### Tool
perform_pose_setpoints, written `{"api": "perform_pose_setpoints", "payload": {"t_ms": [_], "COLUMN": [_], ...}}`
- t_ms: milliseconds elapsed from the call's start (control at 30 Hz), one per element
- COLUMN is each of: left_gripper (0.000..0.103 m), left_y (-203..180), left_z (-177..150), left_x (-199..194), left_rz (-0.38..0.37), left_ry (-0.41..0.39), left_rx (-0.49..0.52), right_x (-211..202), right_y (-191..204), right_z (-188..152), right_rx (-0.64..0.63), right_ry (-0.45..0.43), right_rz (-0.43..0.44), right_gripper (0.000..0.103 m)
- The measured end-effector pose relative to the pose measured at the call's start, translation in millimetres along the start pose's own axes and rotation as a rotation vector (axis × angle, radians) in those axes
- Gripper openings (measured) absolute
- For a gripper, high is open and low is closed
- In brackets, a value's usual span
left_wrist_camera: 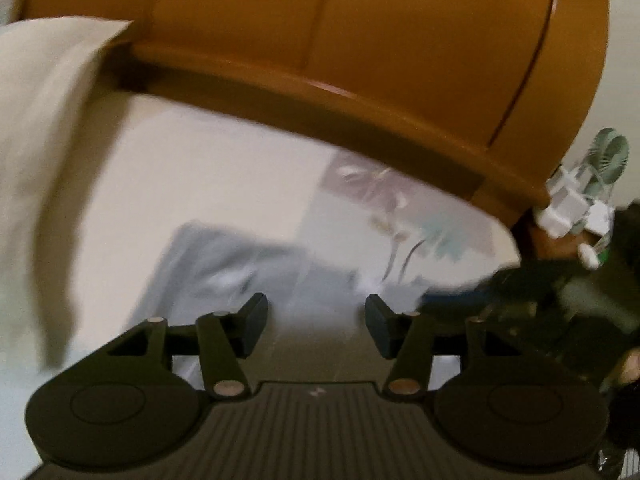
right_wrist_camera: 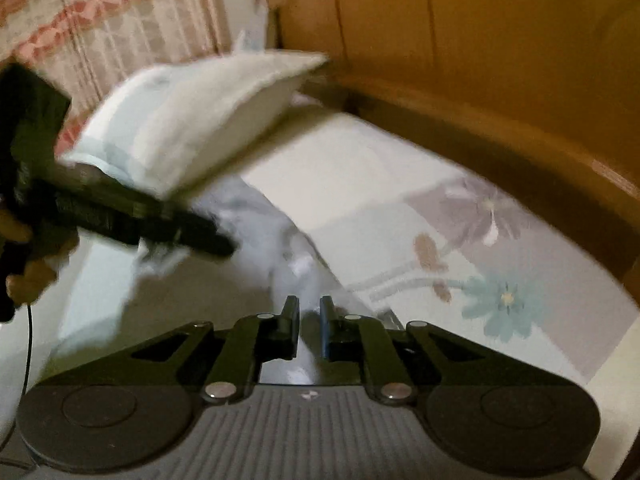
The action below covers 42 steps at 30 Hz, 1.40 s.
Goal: Fold clothes
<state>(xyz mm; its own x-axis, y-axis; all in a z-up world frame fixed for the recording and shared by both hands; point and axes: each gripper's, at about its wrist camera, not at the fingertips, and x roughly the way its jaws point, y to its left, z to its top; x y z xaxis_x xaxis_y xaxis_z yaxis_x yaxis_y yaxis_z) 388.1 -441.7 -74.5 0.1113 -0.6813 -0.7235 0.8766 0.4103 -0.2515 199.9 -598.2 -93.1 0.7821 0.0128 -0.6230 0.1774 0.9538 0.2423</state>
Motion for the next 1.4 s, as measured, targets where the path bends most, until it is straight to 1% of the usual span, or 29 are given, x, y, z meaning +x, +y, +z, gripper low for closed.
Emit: {"api": "perform_pose_setpoints", "payload": {"t_ms": [33, 67, 100, 167, 200, 233, 267, 300, 333, 367, 400, 433, 500, 533, 567, 600, 667, 700, 733, 800, 833, 933, 967, 1000, 1100, 1200, 1300, 1333, 1400], "left_gripper": [0.058, 0.058, 0.055, 0.055, 0.054, 0.055, 0.056, 0.060, 0.067, 0.072, 0.074, 0.074, 0.074, 0.070, 0.070, 0.070, 0.071, 0.071, 0.074, 0.075, 0.076, 0.074, 0.075, 0.076, 0.076, 0.077, 0.082, 0.082, 0.082], "left_y": [-1, 2, 8, 17, 20, 20, 19, 16, 14, 13, 13, 18, 38, 46, 51, 52, 46, 41, 37, 31, 30, 38, 40, 40, 35, 24, 16, 15, 13], "left_z": [2, 1, -1, -3, -4, -4, -5, -8, -11, -16, -21, -24, -26, -26, -24, -20, -10, -4, 1, 12, 14, 16, 15, 16, 21, 17, -1, -8, -27], "left_x": [10, 21, 28, 23, 18, 11, 3, -5, -12, -19, -25, -25, -20, -18, -19, -22, -29, -31, -32, -23, -15, 16, 23, 21, 8, -23, -47, -51, -50], "left_rz": [0.014, 0.062, 0.106, 0.094, 0.091, 0.101, 0.097, 0.077, 0.068, 0.070, 0.086, 0.113, 0.157, 0.166, 0.154, 0.139, 0.114, 0.095, 0.075, 0.037, 0.036, 0.113, 0.131, 0.129, 0.100, 0.067, 0.011, 0.002, 0.028], "left_ry": [0.003, 0.019, 0.035, 0.022, 0.016, 0.017, 0.018, 0.019, 0.018, 0.015, 0.010, 0.011, 0.037, 0.044, 0.037, 0.022, -0.011, -0.038, -0.060, -0.071, -0.064, -0.021, -0.025, -0.035, -0.019, -0.024, -0.009, 0.006, 0.048], "left_rx": [0.013, 0.021, 0.017, -0.020, -0.037, -0.048, -0.040, -0.009, 0.026, 0.068, 0.098, 0.090, 0.011, -0.033, -0.070, -0.080, -0.068, -0.052, -0.041, -0.024, -0.012, -0.017, -0.028, -0.039, -0.067, -0.028, 0.001, 0.006, 0.031], "right_x": [5, 5, 2, -4, -10, -17, -24, -29, -35, -37, -40, -40, -39, -40, -42, -45, -57, -62, -67, -74, -77, -81, -82, -82, -80, -79, -77, -75, -70], "right_y": [-4, -7, -9, -11, -11, -9, -7, -4, 0, 1, 2, 1, -6, -10, -13, -13, -9, -6, -4, 1, 3, 5, 5, 4, 1, -1, 1, 2, 3], "right_z": [-5, -7, -7, -7, -6, -6, -5, -5, -6, -8, -10, -14, -22, -25, -29, -30, -32, -33, -34, -37, -38, -39, -39, -40, -42, -43, -43, -42, -43], "right_rx": [0.010, 0.026, 0.037, 0.045, 0.043, 0.038, 0.032, 0.017, -0.006, -0.018, -0.029, -0.026, -0.005, 0.016, 0.036, 0.043, 0.052, 0.060, 0.068, 0.094, 0.110, 0.152, 0.163, 0.163, 0.161, 0.161, 0.159, 0.157, 0.152], "right_ry": [0.010, -0.006, -0.008, -0.010, -0.010, -0.014, -0.018, -0.027, -0.040, -0.037, -0.034, -0.020, 0.002, 0.001, 0.000, -0.008, -0.023, -0.037, -0.051, -0.081, -0.095, -0.119, -0.124, -0.120, -0.110, -0.103, -0.113, -0.112, -0.103], "right_rz": [-0.008, 0.004, 0.002, -0.018, -0.026, -0.022, -0.018, -0.016, -0.022, -0.027, -0.031, -0.048, -0.063, -0.057, -0.052, -0.050, -0.067, -0.071, -0.075, -0.067, -0.062, -0.048, -0.045, -0.051, -0.067, -0.076, -0.073, -0.066, -0.067], "right_gripper": [0.010, 0.010, 0.010, 0.011, 0.016, 0.030, 0.038, 0.051, 0.058, 0.060, 0.061, 0.062, 0.062, 0.062, 0.062, 0.062, 0.066, 0.071, 0.073, 0.073, 0.073, 0.076, 0.077, 0.077, 0.080, 0.080, 0.083, 0.083, 0.083]}}
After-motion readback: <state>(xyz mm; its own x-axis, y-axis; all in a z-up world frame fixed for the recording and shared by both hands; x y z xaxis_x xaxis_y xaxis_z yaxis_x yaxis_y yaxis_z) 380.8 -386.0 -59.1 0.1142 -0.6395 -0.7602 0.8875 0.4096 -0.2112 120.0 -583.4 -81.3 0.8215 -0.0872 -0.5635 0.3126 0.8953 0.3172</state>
